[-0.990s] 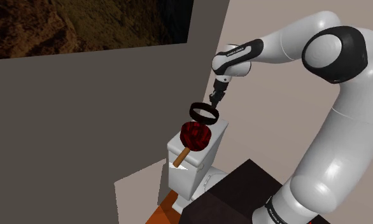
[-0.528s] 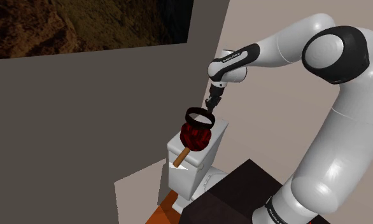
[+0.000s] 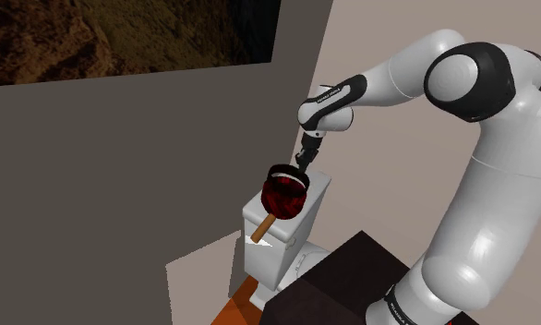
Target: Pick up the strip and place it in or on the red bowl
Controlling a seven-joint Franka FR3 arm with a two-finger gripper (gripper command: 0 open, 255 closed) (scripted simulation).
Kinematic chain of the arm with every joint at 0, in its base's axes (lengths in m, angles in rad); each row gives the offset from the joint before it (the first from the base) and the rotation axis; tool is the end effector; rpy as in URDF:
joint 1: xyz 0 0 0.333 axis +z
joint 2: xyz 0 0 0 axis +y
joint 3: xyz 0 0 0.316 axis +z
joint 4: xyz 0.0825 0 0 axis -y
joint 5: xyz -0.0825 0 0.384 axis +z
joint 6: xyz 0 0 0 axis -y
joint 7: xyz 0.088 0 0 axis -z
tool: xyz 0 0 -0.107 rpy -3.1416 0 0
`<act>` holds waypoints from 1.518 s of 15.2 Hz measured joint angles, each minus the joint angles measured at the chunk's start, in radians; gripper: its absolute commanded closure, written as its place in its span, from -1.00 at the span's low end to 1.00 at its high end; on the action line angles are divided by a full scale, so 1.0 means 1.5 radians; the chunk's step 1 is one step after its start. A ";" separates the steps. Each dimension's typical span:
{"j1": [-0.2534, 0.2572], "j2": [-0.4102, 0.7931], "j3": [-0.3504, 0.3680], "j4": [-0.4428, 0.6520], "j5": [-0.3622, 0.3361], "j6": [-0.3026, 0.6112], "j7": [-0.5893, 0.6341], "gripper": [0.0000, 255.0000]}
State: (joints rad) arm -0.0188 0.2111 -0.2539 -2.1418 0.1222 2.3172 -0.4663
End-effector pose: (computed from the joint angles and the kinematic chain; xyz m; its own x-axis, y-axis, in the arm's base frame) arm 0.5421 -0.1475 0.3062 0.9934 0.1140 -0.0097 0.1134 -0.9926 -0.0437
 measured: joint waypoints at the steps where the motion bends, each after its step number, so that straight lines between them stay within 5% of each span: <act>1: 0.000 0.005 0.001 -0.003 0.002 0.008 0.000 1.00; 10: -0.002 0.029 0.005 -0.005 0.013 0.035 -0.009 1.00; 11: -0.002 0.029 0.005 -0.005 0.013 0.035 -0.009 -1.00; 17: -0.002 0.030 0.005 -0.006 0.013 0.035 -0.009 -1.00; 23: 0.001 -0.021 -0.003 0.016 -0.010 -0.036 0.007 -1.00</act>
State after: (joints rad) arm -0.0170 0.1790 -0.2591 -2.1173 0.1076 2.2638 -0.4565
